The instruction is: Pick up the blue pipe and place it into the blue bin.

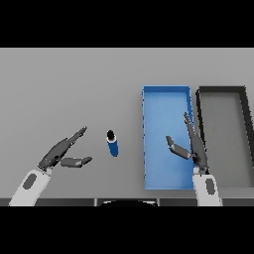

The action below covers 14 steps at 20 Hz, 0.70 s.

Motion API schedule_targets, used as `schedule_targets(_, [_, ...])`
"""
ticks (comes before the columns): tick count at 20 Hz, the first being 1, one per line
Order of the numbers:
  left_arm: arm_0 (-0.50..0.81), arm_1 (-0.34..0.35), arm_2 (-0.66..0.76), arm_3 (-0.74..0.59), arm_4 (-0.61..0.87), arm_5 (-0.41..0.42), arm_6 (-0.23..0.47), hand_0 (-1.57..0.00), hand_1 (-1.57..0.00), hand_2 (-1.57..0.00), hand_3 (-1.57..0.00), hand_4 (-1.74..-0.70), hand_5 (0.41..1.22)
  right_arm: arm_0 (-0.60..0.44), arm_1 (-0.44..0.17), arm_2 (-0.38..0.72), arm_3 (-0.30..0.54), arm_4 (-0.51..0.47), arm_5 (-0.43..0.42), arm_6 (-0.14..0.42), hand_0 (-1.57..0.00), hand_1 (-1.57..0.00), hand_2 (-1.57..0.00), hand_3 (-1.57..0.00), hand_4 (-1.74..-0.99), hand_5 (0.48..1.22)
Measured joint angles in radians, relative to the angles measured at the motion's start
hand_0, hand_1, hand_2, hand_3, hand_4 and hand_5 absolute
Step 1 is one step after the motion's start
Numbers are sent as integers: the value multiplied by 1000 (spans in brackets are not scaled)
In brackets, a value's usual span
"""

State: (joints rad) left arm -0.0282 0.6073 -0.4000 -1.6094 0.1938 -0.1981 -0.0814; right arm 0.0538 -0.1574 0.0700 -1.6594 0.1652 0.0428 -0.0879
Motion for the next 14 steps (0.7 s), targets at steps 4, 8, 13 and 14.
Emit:
schedule_targets(4, [-20, -57, -68, -2, -41, -6, 50, 1, 1, 1, 1, -1144, 452, 5, 2, -5, 1, -5, -2, 6, 1, 1, 1, 1, -1205, 618])
schedule_targets(8, [-61, -151, -108, 72, -87, 11, 32, 1, 1, 1, 1, -1154, 459, 10, 5, -3, -2, -10, 5, -2, 1, 1, 1, 1, -1214, 624])
schedule_targets(13, [-129, -249, -120, 167, -110, 34, 11, 1, 1, 1, 1, -1134, 459, 2, 2, -8, -13, 0, -9, 27, 1, 1, 1, 1, -1210, 631])
schedule_targets(14, [-139, -265, -127, 183, -119, 36, 4, 1, 1, 1, 1, -1120, 456, 6, -1, -12, -14, -11, -3, 16, 1, 1, 1, 1, -1211, 634])
